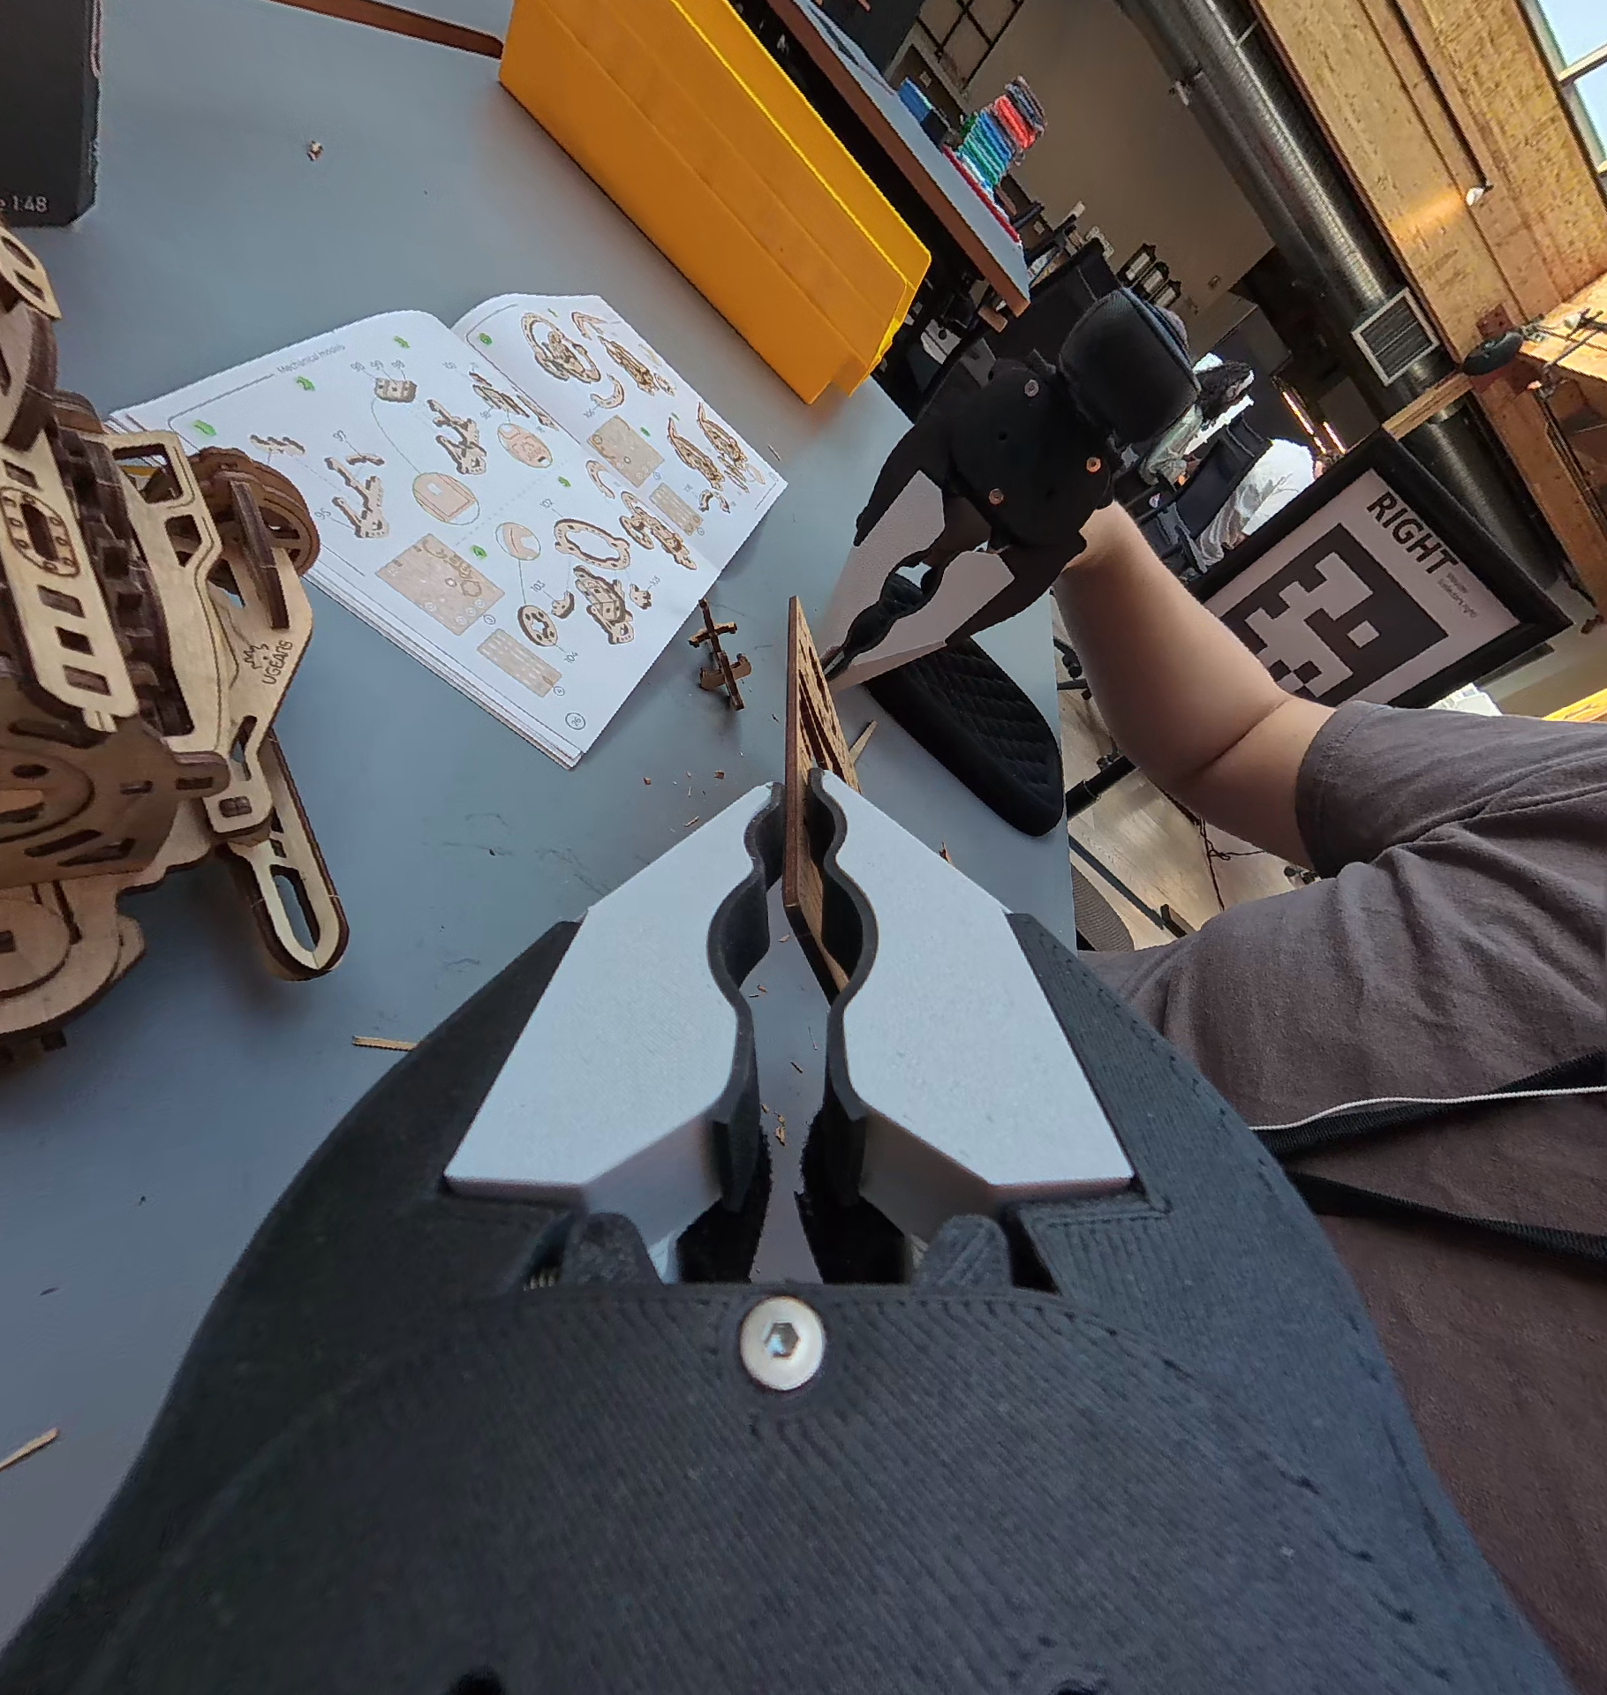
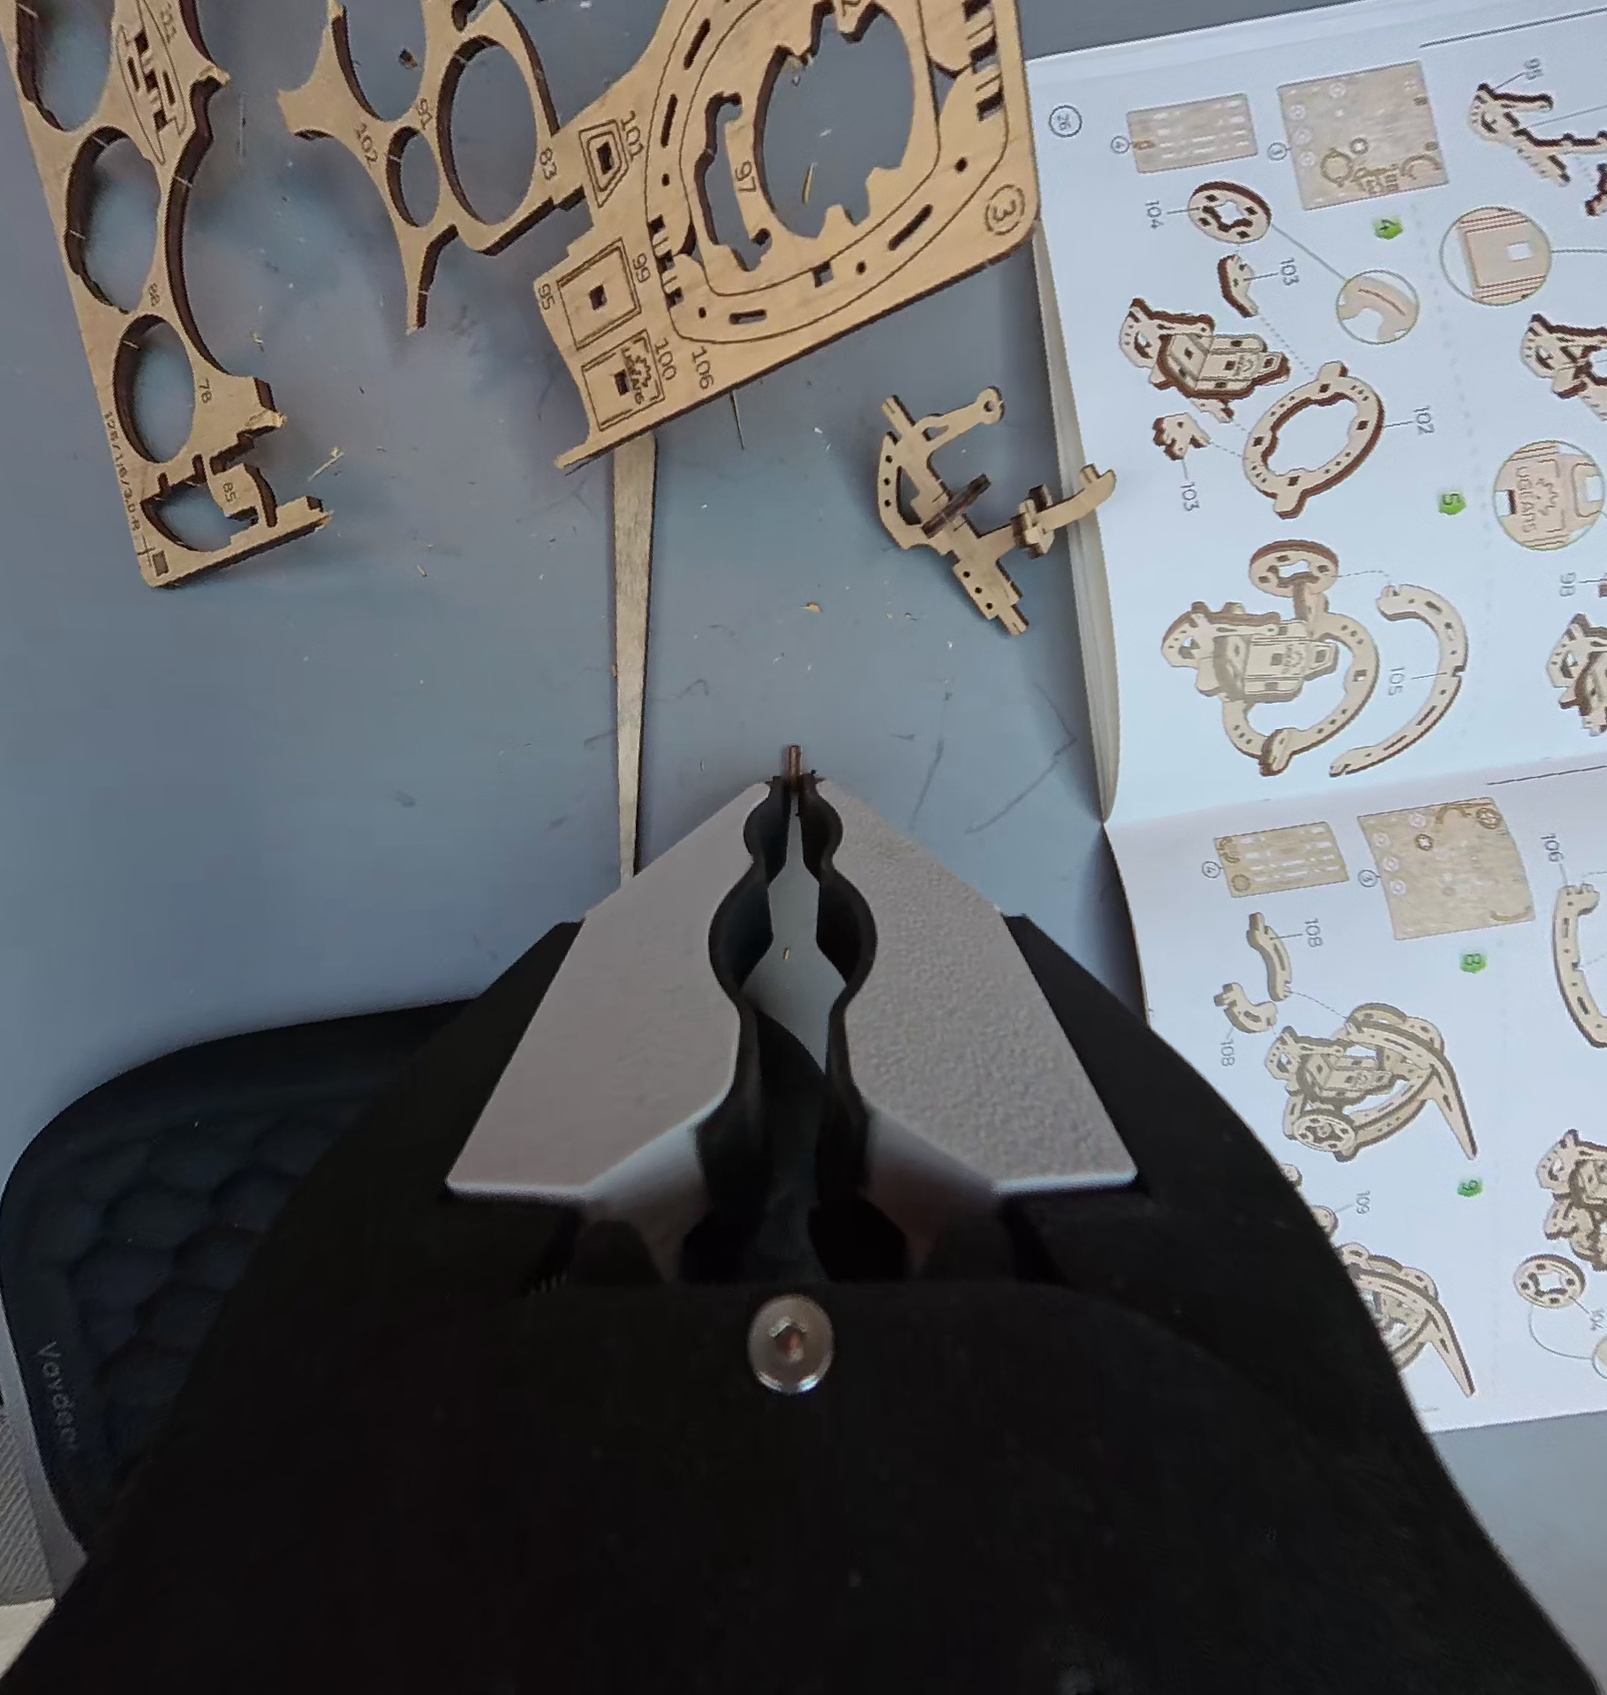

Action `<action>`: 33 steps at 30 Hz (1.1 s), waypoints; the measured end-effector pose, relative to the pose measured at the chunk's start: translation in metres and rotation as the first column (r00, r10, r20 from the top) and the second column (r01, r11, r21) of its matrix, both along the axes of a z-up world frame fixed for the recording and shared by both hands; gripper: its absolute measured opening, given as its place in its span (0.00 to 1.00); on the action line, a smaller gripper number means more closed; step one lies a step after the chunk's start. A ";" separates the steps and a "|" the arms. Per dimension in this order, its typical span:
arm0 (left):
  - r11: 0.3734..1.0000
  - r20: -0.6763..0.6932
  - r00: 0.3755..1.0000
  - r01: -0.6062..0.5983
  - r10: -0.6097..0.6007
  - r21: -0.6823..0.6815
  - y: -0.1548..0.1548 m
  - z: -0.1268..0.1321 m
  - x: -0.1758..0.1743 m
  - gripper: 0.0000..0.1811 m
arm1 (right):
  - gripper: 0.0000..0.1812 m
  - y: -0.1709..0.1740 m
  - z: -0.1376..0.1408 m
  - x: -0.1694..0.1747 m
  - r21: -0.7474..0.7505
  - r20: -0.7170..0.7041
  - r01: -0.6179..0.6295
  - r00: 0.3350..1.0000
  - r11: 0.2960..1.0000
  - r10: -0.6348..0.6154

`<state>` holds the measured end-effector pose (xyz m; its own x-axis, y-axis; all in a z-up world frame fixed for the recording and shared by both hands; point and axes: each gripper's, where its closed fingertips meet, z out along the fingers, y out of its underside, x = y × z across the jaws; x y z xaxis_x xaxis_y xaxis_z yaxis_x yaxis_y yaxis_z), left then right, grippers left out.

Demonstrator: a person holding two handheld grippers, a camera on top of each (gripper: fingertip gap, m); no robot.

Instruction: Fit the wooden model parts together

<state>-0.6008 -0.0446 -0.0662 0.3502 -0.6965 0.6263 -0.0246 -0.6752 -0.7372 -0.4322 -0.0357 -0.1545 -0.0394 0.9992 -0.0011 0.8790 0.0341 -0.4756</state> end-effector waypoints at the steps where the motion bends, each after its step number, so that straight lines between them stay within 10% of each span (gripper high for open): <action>1: 1.000 0.001 1.000 0.000 0.000 0.001 0.000 0.000 0.000 0.01 | 0.01 0.001 0.000 0.000 0.009 -0.007 0.008 1.000 1.000 -0.008; 14: 0.994 0.059 0.998 -0.030 0.024 0.107 -0.006 0.030 0.005 0.00 | 0.00 -0.048 0.141 -0.105 -0.252 -0.467 0.108 0.857 0.962 -0.219; 29: 0.993 0.065 0.997 -0.041 0.034 0.114 -0.003 0.032 -0.003 0.00 | 0.00 -0.063 0.078 -0.126 -0.123 -0.320 0.105 0.937 0.987 -0.140; 33: 0.992 0.118 0.991 0.051 -0.064 0.111 -0.014 0.041 -0.003 0.00 | 0.08 -0.072 0.127 -0.127 -0.068 -0.512 0.009 0.858 0.998 -0.043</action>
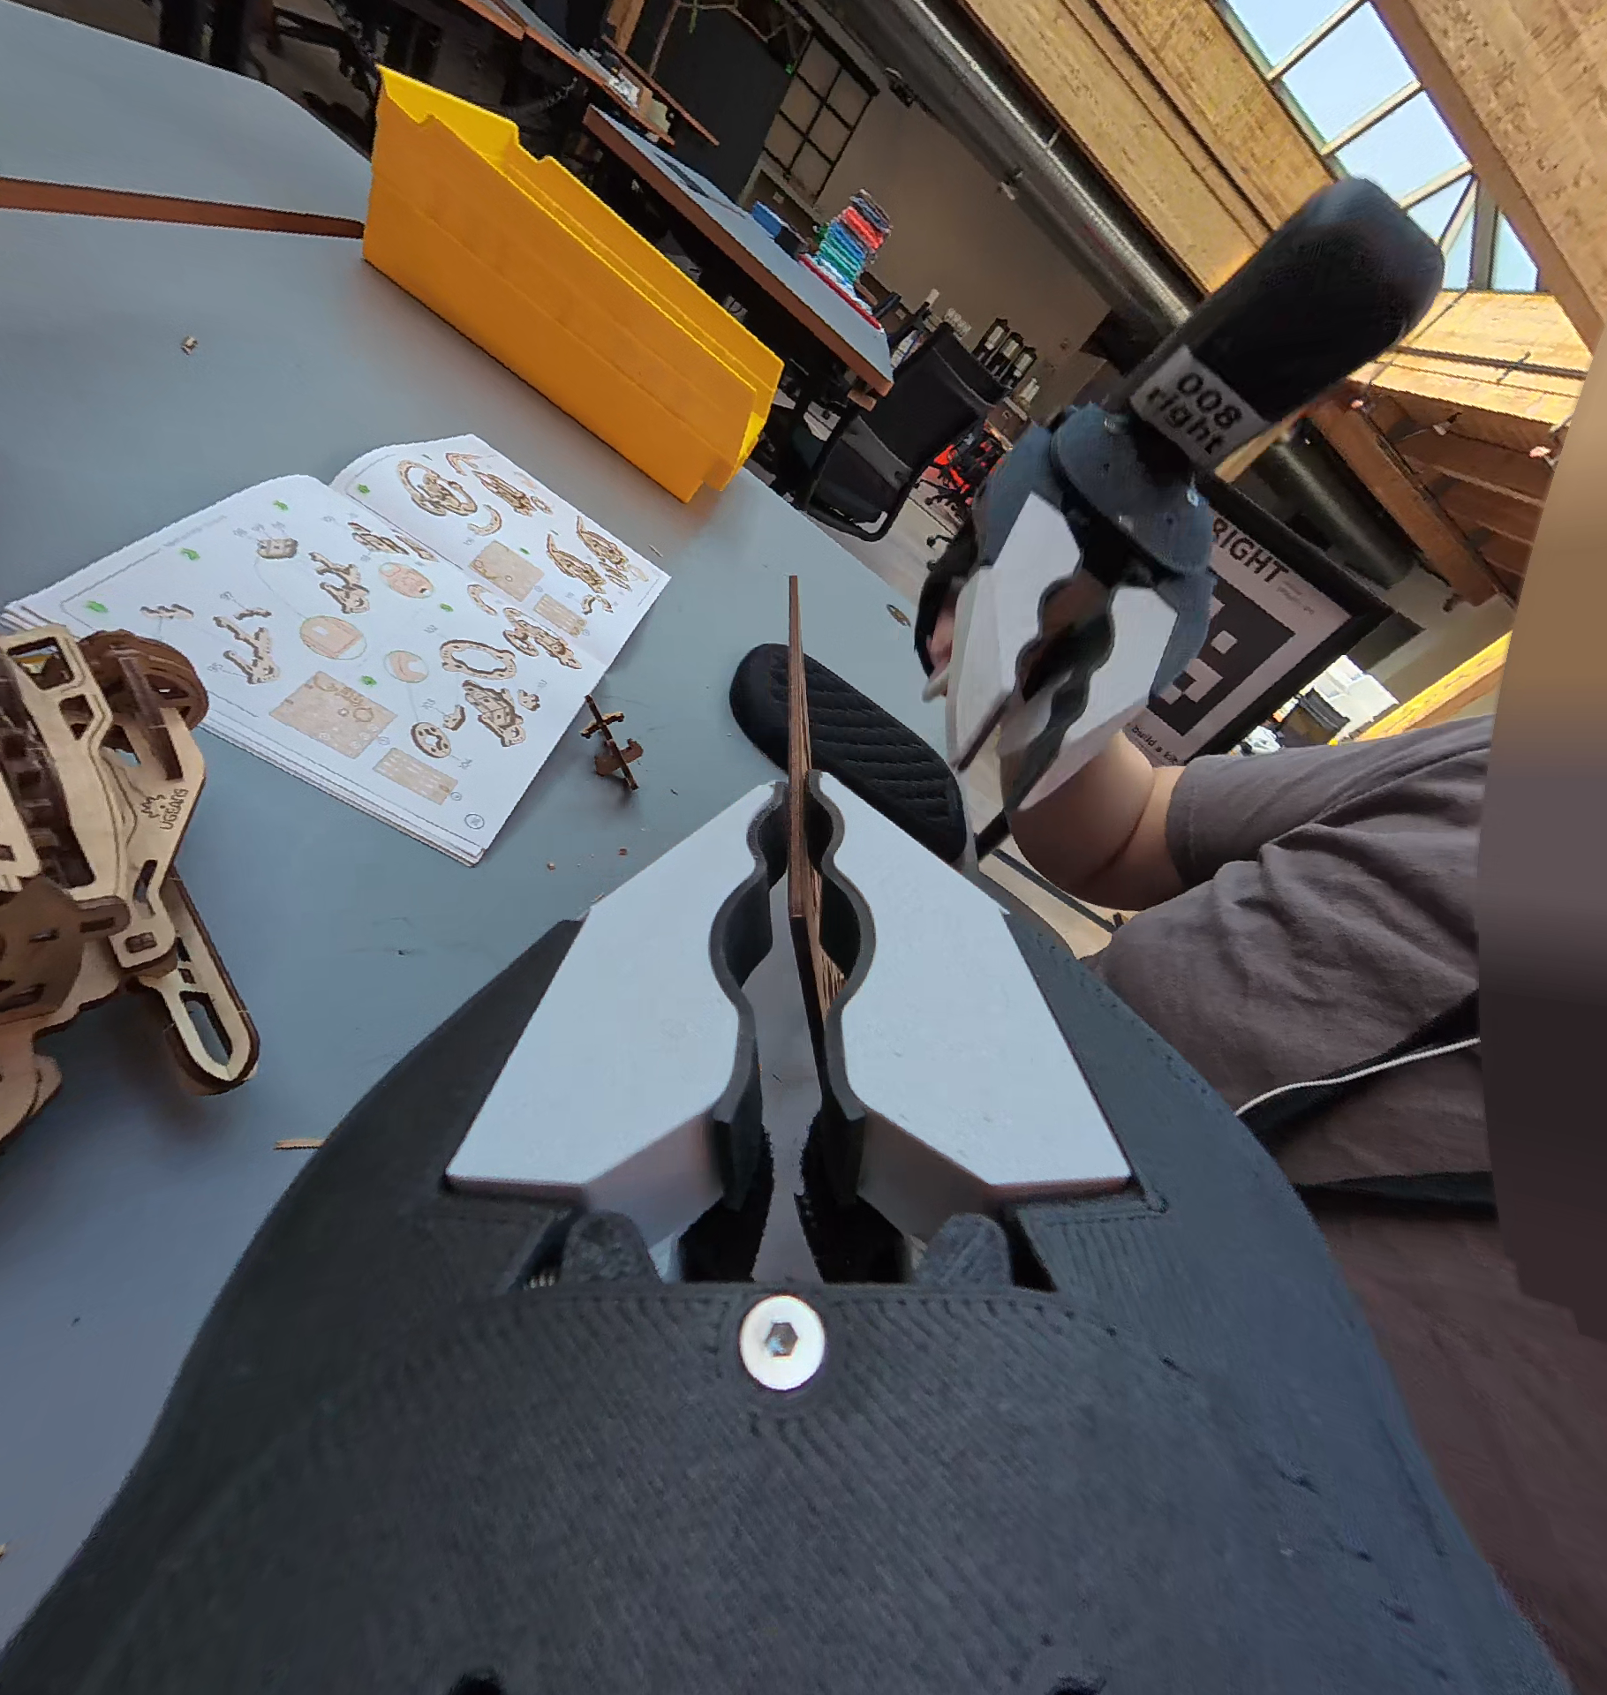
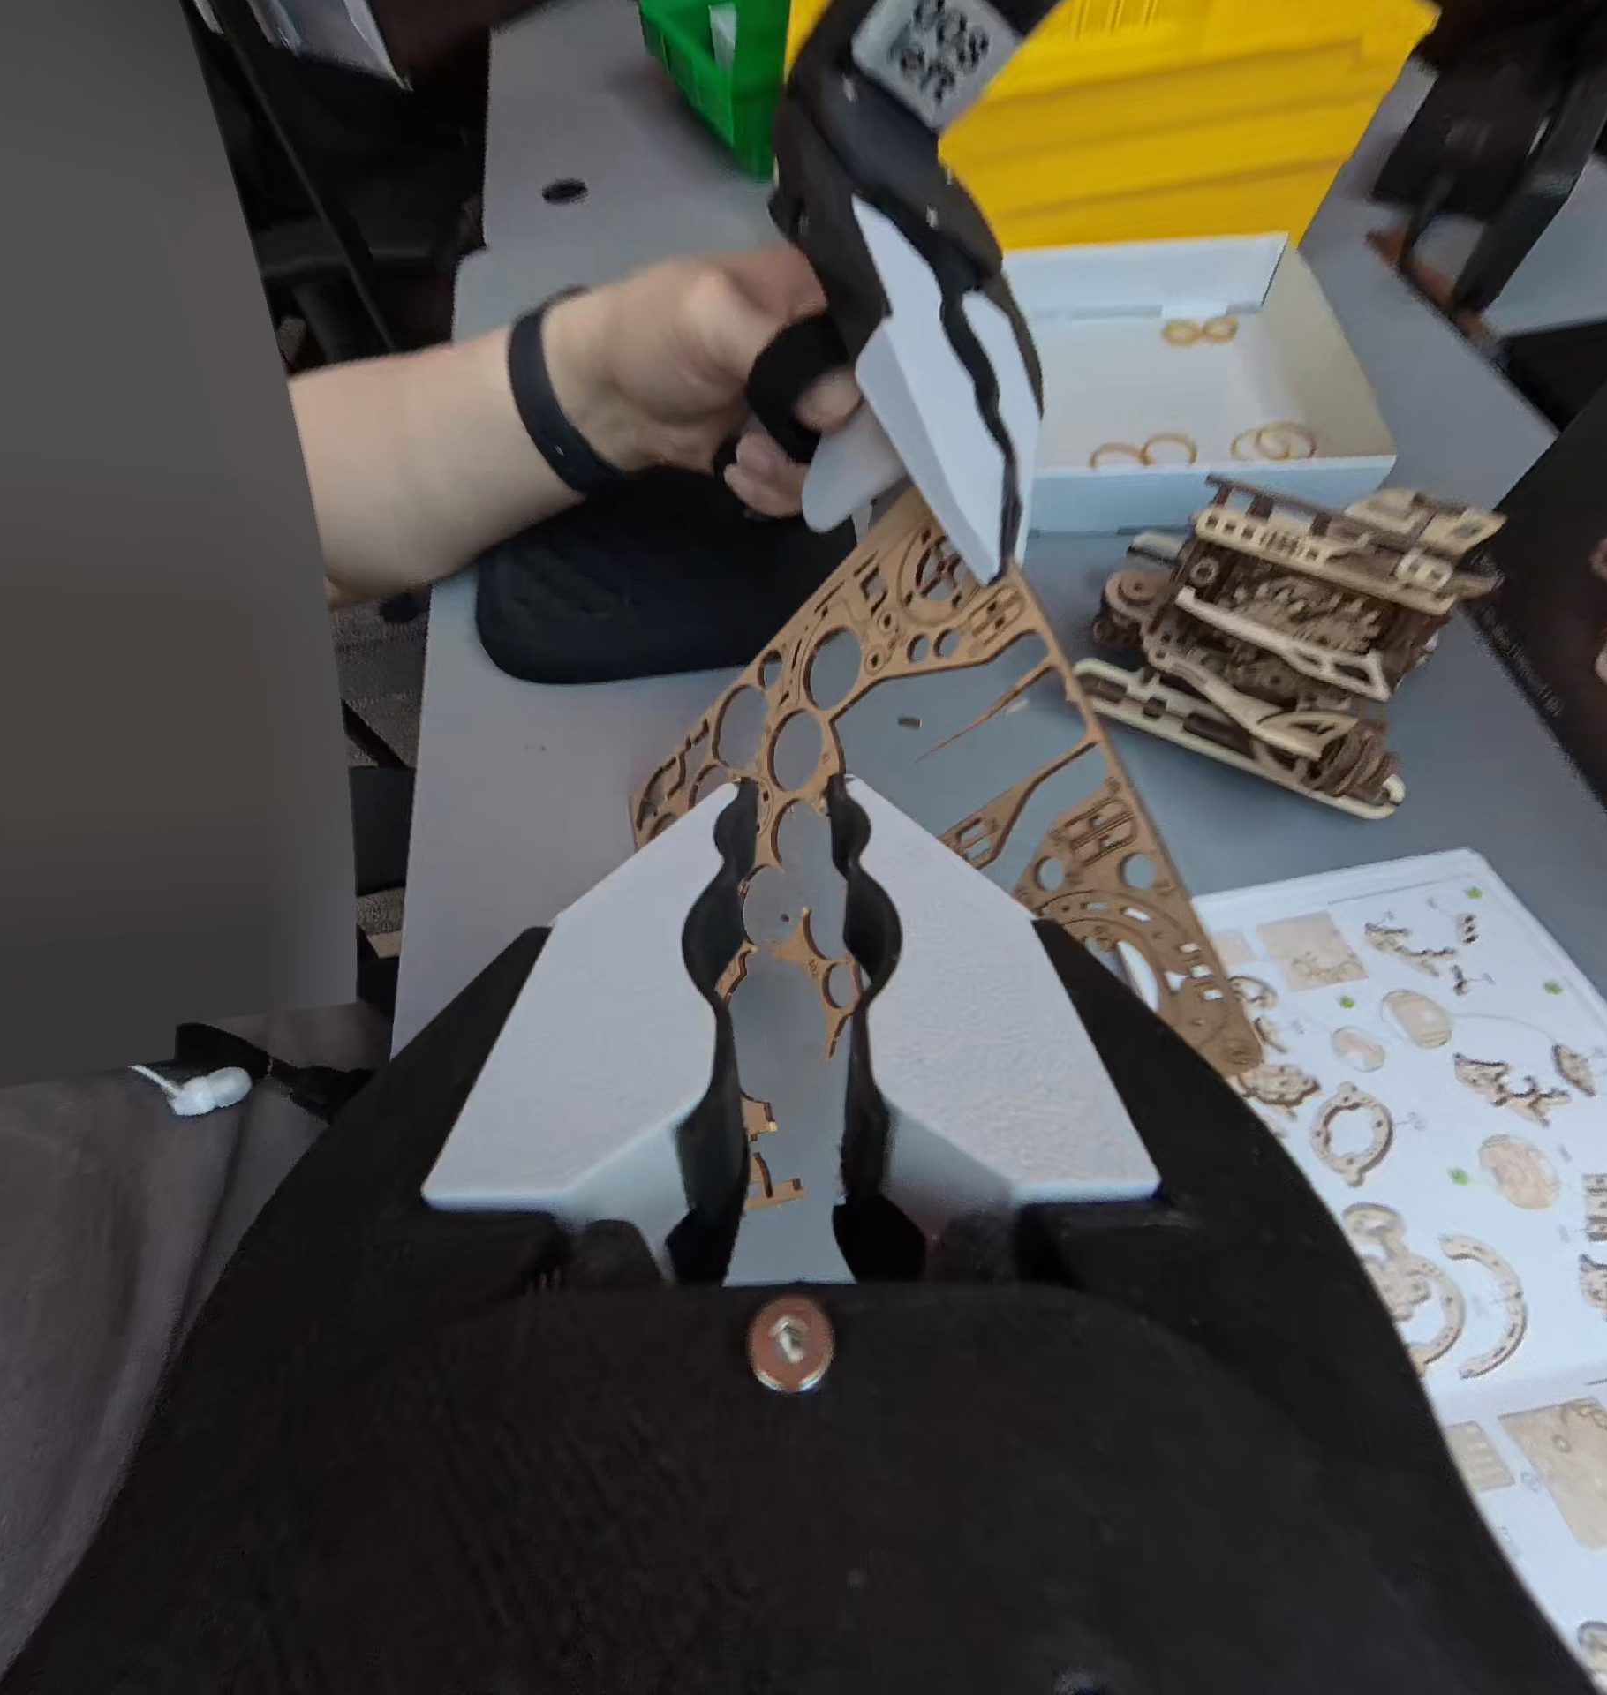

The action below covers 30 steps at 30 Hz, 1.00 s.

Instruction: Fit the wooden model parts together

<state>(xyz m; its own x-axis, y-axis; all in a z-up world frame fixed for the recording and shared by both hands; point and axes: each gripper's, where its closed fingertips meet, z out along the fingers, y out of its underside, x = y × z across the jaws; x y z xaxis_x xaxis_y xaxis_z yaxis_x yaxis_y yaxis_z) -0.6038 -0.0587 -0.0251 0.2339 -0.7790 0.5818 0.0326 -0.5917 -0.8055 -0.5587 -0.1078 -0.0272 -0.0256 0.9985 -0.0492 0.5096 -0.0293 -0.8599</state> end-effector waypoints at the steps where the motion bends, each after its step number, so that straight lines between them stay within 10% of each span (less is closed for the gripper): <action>1: 1.000 0.000 1.000 0.020 -0.020 0.017 -0.003 0.002 -0.001 0.00 | 0.12 0.000 0.022 0.005 0.018 -0.068 -0.026 0.997 1.000 0.027; 7: 0.974 0.008 0.982 0.185 -0.188 0.130 -0.031 0.015 0.008 0.00 | 0.13 0.073 0.123 0.041 0.223 -0.280 0.072 0.960 0.972 -0.007; 11: 0.948 -0.016 0.967 0.253 -0.255 0.192 -0.048 0.015 0.023 0.00 | 0.13 0.089 0.047 0.010 0.186 0.044 -0.211 0.977 0.960 0.206; 18: 0.936 0.035 0.948 0.307 -0.317 0.172 -0.057 0.017 0.028 0.00 | 0.13 0.043 -0.083 -0.070 0.023 0.285 -0.587 0.780 0.809 0.558; 30: 0.936 0.071 0.945 0.305 -0.321 0.177 -0.056 0.022 0.024 0.00 | 0.07 0.038 -0.115 -0.102 0.118 0.445 -0.745 0.631 0.656 0.636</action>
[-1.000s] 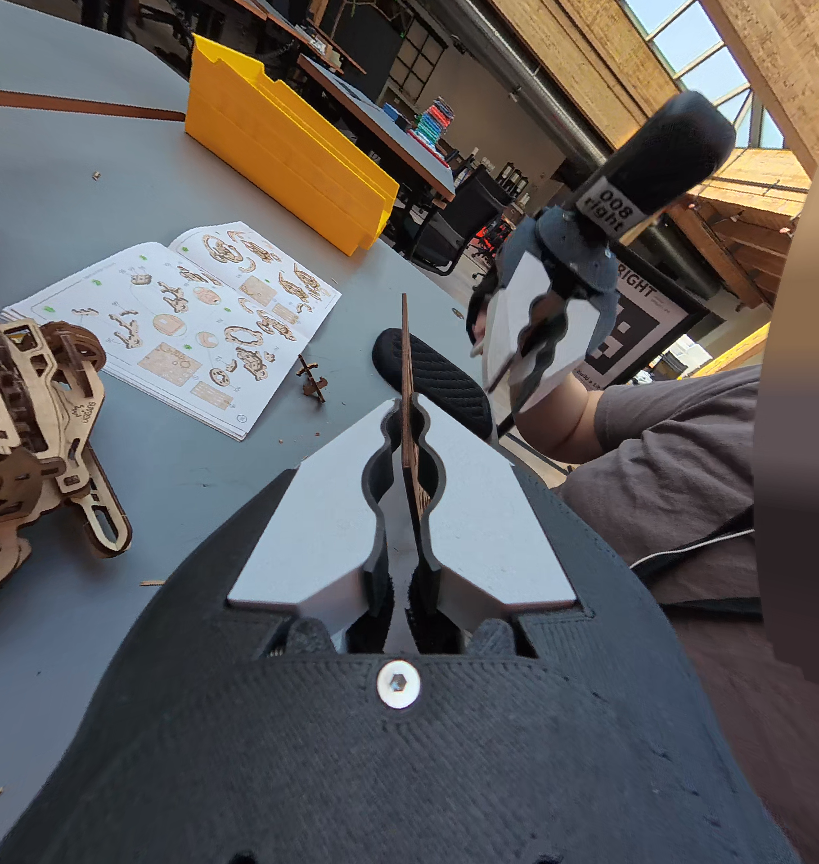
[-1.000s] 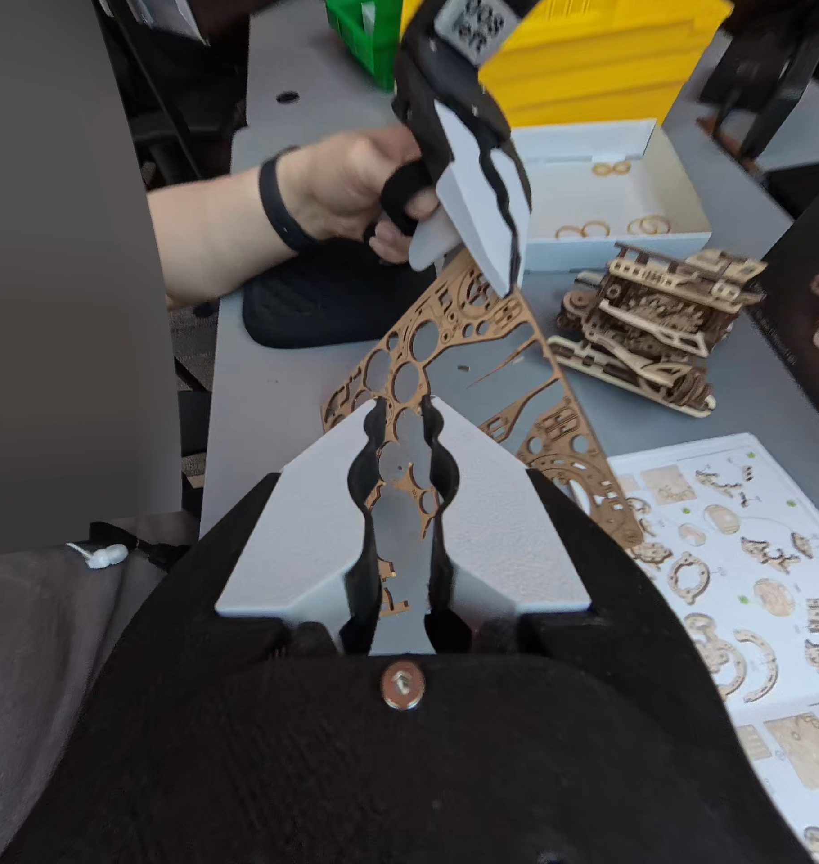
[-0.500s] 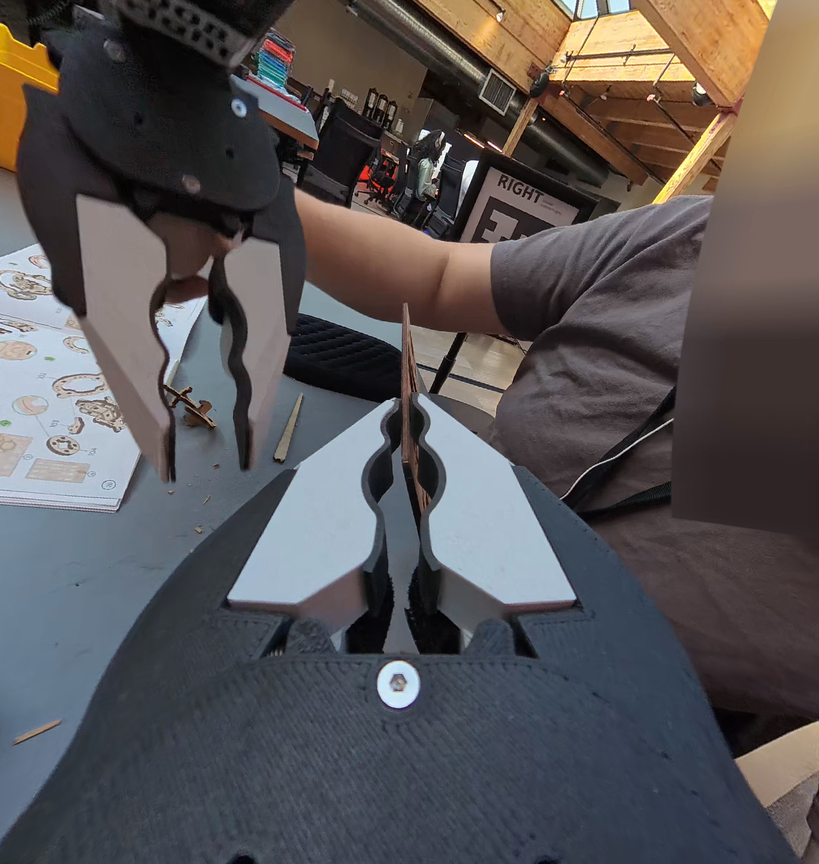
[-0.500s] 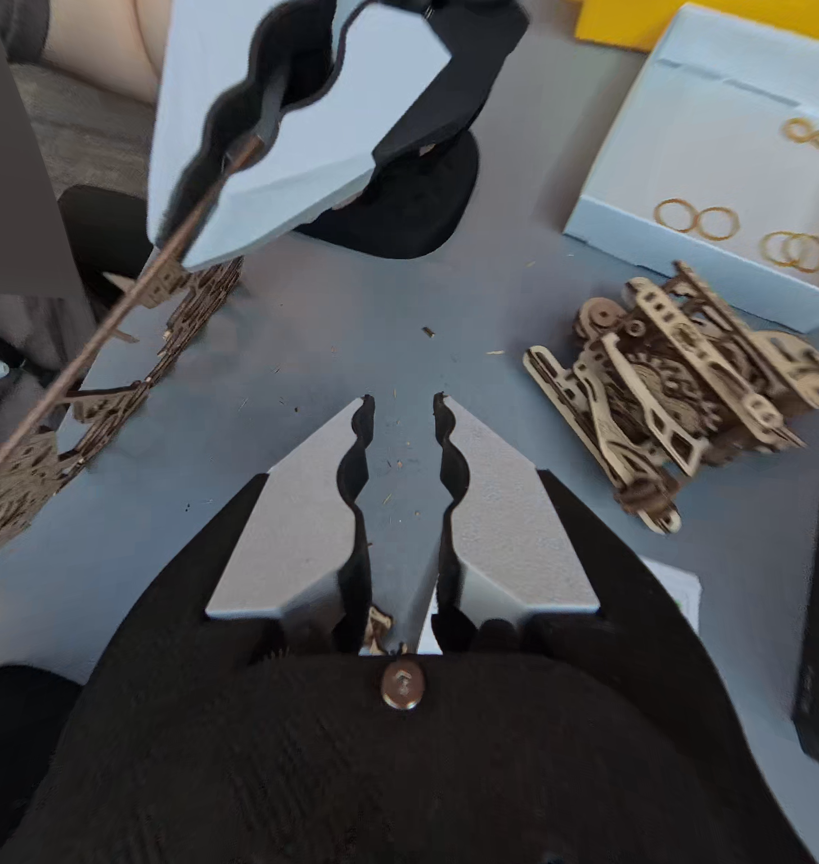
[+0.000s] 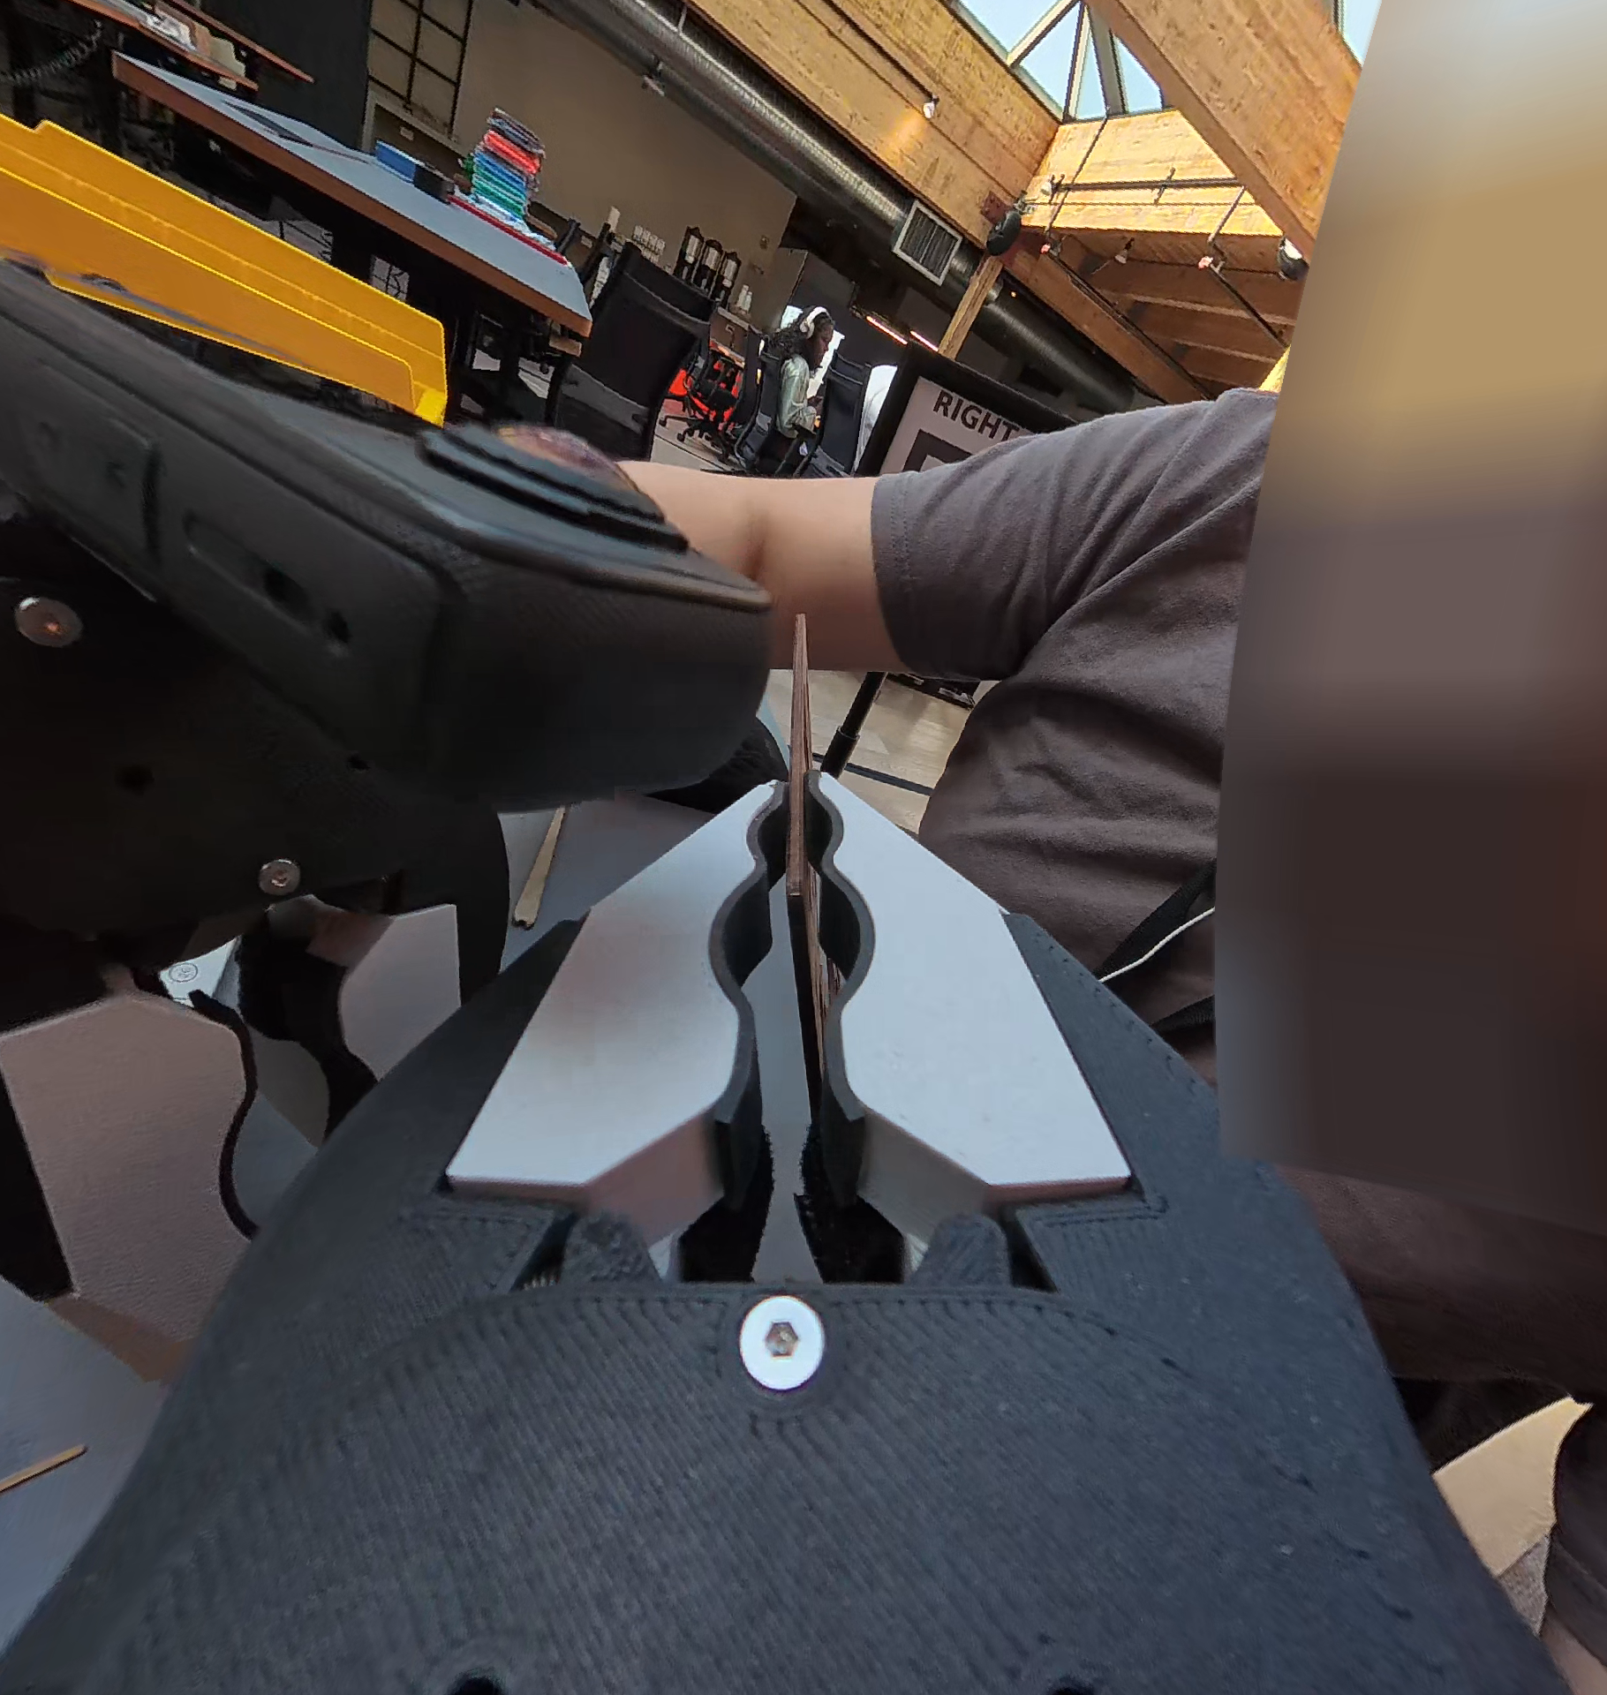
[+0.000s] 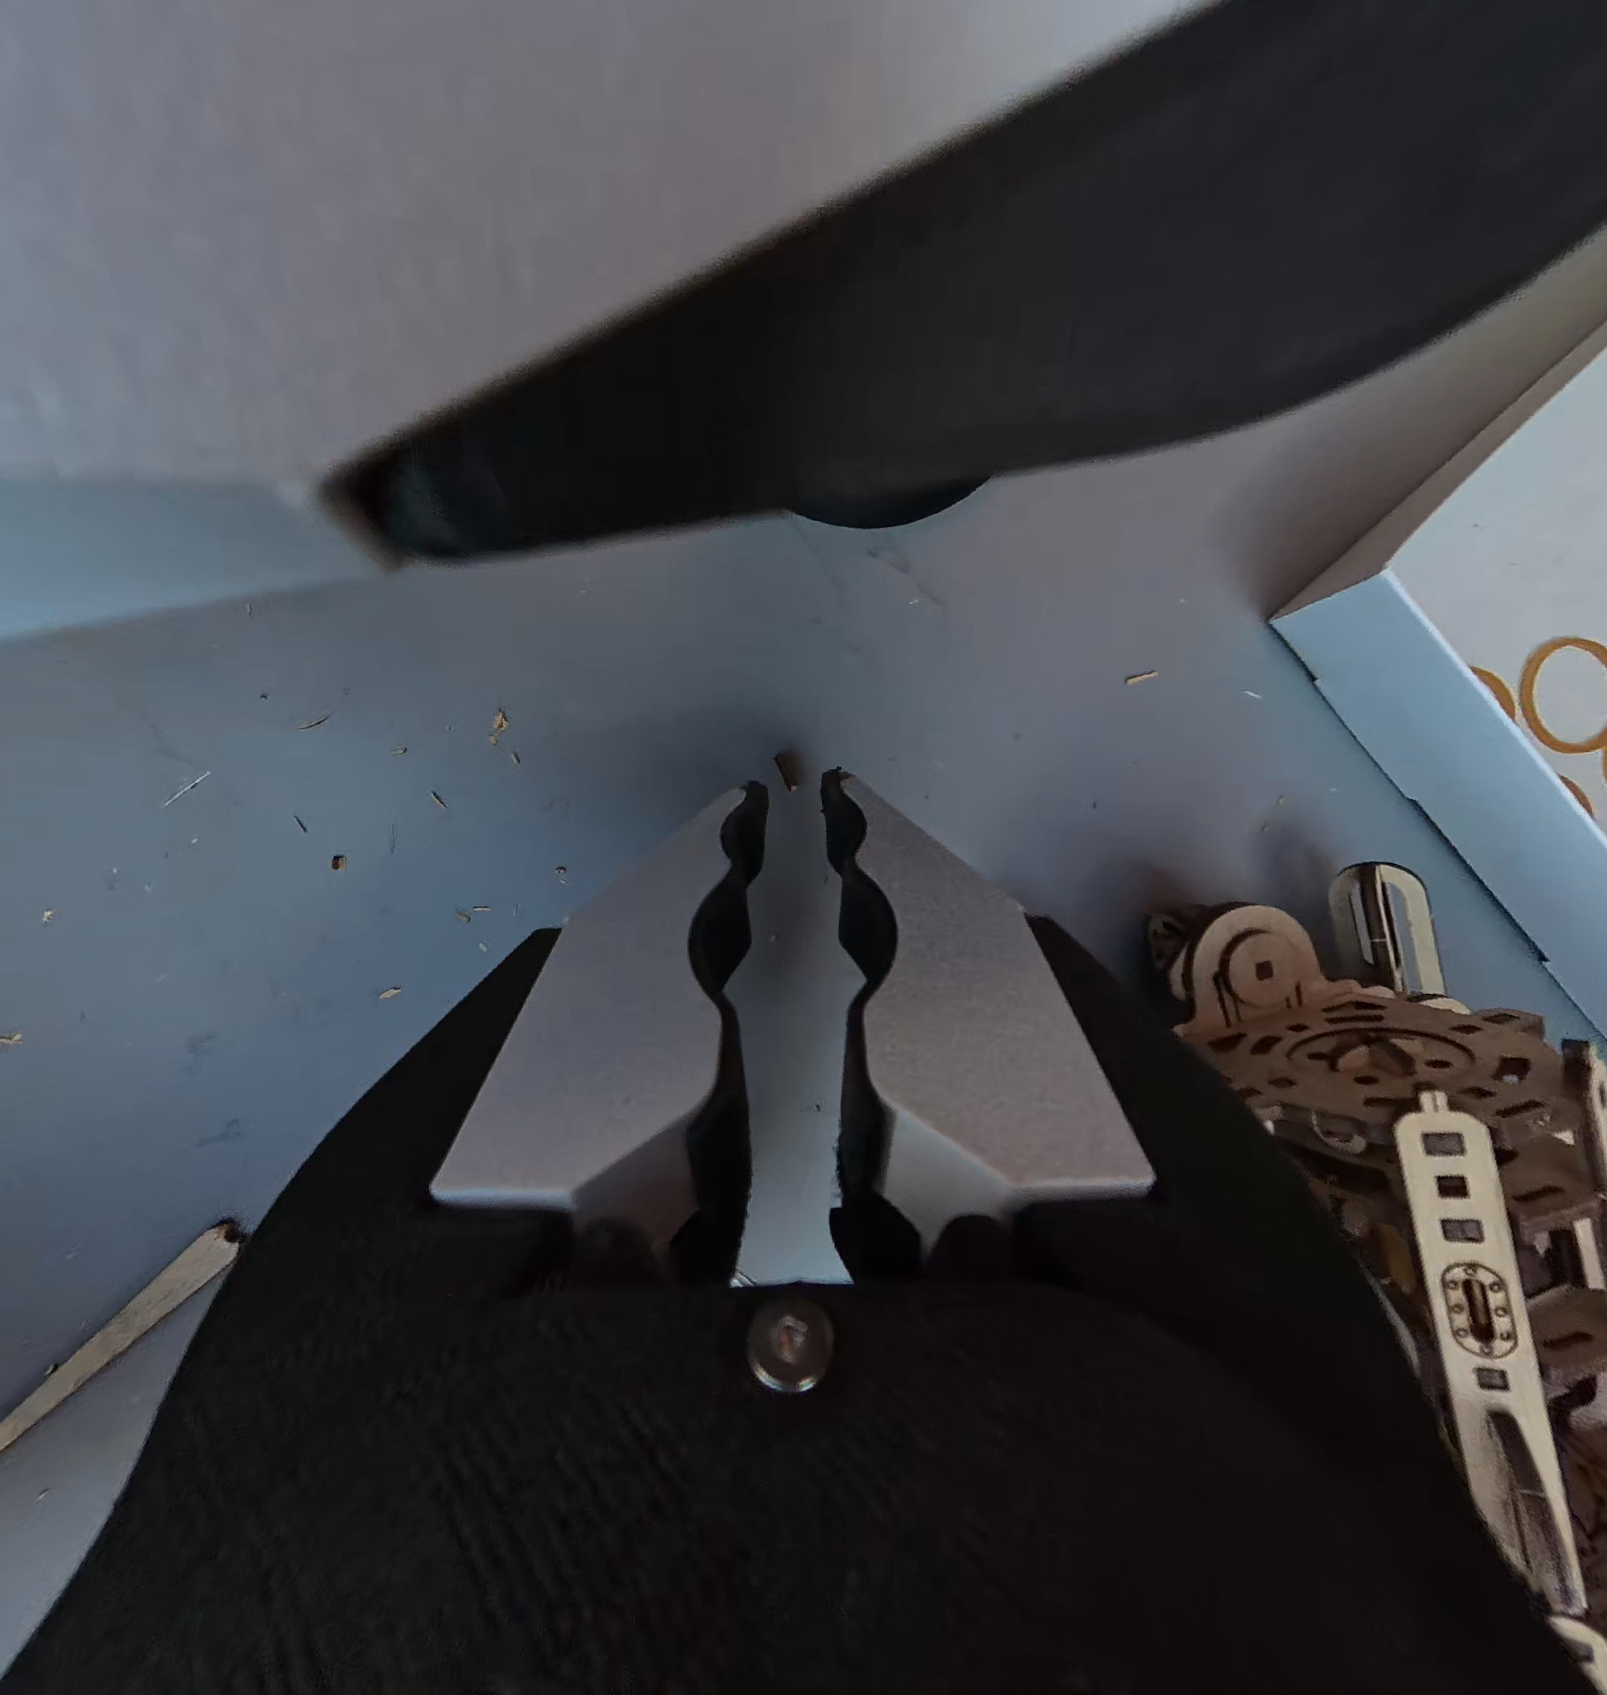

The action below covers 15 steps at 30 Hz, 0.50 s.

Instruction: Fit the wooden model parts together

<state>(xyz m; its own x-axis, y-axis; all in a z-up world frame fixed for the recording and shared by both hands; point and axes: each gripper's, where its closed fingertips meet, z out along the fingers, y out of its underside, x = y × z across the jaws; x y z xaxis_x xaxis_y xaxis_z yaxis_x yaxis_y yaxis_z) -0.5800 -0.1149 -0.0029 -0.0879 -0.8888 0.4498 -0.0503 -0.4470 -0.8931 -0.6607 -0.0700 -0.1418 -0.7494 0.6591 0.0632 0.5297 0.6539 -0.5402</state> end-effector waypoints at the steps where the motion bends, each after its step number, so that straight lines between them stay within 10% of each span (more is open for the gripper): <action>1: 1.000 0.000 1.000 0.001 -0.001 0.003 -0.001 0.000 0.000 0.00 | 0.06 0.000 -0.001 -0.001 0.003 0.003 -0.007 1.000 1.000 0.007; 15: 1.000 -0.003 1.000 0.013 -0.013 -0.008 -0.002 -0.002 0.003 0.00 | 0.06 -0.001 -0.013 -0.002 0.019 0.075 -0.056 0.996 0.998 0.054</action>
